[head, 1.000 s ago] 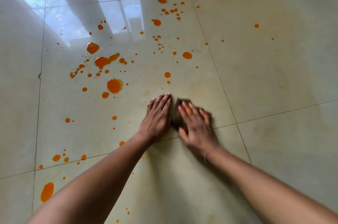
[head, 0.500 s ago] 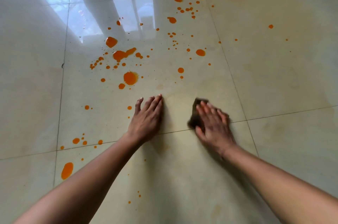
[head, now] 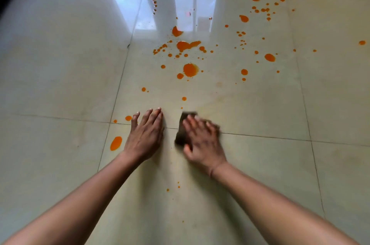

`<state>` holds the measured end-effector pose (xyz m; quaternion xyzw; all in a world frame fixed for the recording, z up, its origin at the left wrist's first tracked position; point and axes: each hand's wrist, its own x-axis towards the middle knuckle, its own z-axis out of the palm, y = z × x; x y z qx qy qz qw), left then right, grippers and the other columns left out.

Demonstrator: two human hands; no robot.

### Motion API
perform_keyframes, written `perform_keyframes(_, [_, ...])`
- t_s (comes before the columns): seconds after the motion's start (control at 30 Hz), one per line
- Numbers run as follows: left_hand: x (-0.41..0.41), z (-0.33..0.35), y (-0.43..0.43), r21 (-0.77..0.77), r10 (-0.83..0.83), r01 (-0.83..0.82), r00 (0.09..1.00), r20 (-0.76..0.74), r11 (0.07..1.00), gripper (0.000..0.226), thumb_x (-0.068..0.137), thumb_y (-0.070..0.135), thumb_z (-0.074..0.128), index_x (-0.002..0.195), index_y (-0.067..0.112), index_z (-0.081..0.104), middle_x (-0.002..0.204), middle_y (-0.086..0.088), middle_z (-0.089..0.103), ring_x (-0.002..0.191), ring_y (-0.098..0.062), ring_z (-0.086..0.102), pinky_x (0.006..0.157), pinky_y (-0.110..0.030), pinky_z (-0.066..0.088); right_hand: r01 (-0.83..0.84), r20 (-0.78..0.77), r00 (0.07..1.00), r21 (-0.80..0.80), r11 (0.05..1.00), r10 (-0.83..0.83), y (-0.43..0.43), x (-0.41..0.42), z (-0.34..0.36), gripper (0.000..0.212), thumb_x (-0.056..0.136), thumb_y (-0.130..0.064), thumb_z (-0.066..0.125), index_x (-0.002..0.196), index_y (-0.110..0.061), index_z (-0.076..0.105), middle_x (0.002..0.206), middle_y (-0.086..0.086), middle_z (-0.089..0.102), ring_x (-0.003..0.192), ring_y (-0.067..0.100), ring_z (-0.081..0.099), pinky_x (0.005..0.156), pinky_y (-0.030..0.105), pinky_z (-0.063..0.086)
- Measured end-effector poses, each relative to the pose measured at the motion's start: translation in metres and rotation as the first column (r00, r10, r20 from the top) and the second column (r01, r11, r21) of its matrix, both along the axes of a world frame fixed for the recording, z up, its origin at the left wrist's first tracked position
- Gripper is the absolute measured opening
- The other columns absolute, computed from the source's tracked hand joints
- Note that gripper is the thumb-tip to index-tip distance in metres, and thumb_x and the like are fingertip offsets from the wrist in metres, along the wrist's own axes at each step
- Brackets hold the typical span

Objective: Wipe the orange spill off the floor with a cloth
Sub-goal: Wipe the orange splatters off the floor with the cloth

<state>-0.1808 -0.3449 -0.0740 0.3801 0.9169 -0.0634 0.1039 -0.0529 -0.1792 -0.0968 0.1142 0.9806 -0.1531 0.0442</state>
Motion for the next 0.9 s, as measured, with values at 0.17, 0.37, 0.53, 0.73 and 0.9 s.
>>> perform_keyframes(0.17, [-0.002,0.008,-0.014,-0.048,-0.009,0.01,0.999,0.036,0.999,0.056,0.097,0.034,0.02,0.144,0.011,0.038,0.152,-0.004,0.038,0.141,-0.027,0.031,0.11,-0.046,0.006,-0.233,0.046,0.972,0.009,0.973,0.232,0.023,0.057,0.007,0.075,0.075,-0.045,0.046,0.146,-0.02,0.036,0.155,0.003,0.03,0.141,0.022,0.033,0.111,0.041,0.02])
perform_keyframes(0.37, [-0.013,0.015,-0.015,-0.08,-0.064,0.071,0.995,0.081,0.994,0.084,0.074,0.027,-0.013,0.152,0.016,0.017,0.16,0.002,0.016,0.148,-0.022,0.007,0.114,-0.047,0.001,-0.102,0.033,0.994,-0.005,0.995,0.102,-0.038,-0.02,0.006,0.075,0.075,-0.045,0.038,0.144,-0.014,0.041,0.152,0.008,0.036,0.14,0.025,0.034,0.11,0.043,0.018])
perform_keyframes(0.53, [-0.011,0.019,-0.019,-0.076,-0.082,0.09,0.991,0.108,0.993,0.087,0.07,0.019,-0.014,0.153,0.013,0.011,0.161,-0.001,0.011,0.149,-0.024,0.002,0.116,-0.047,-0.003,-0.232,0.046,0.972,-0.015,0.973,0.232,0.006,0.024,0.006,0.075,0.076,-0.046,0.044,0.145,-0.016,0.039,0.153,0.006,0.034,0.139,0.025,0.036,0.112,0.041,0.017])
perform_keyframes(0.73, [-0.014,0.009,-0.019,-0.032,-0.07,0.073,0.993,0.092,0.997,0.085,0.073,0.024,-0.014,0.153,0.017,0.013,0.161,0.002,0.011,0.149,-0.022,0.0,0.114,-0.045,-0.005,-0.173,0.049,0.984,-0.005,0.985,0.173,-0.041,-0.036,0.005,0.075,0.078,-0.046,0.037,0.147,-0.017,0.035,0.155,0.005,0.031,0.144,0.02,0.027,0.113,0.041,0.016])
perform_keyframes(0.9, [-0.008,0.005,-0.028,-0.013,-0.068,0.069,0.994,0.08,0.998,0.08,0.077,0.02,-0.011,0.152,0.014,0.016,0.16,-0.001,0.015,0.149,-0.022,0.001,0.115,-0.044,-0.008,-0.162,0.019,0.987,0.026,0.986,0.162,0.017,-0.024,0.003,0.076,0.077,-0.049,0.036,0.147,-0.018,0.035,0.155,0.005,0.031,0.142,0.023,0.03,0.112,0.04,0.015])
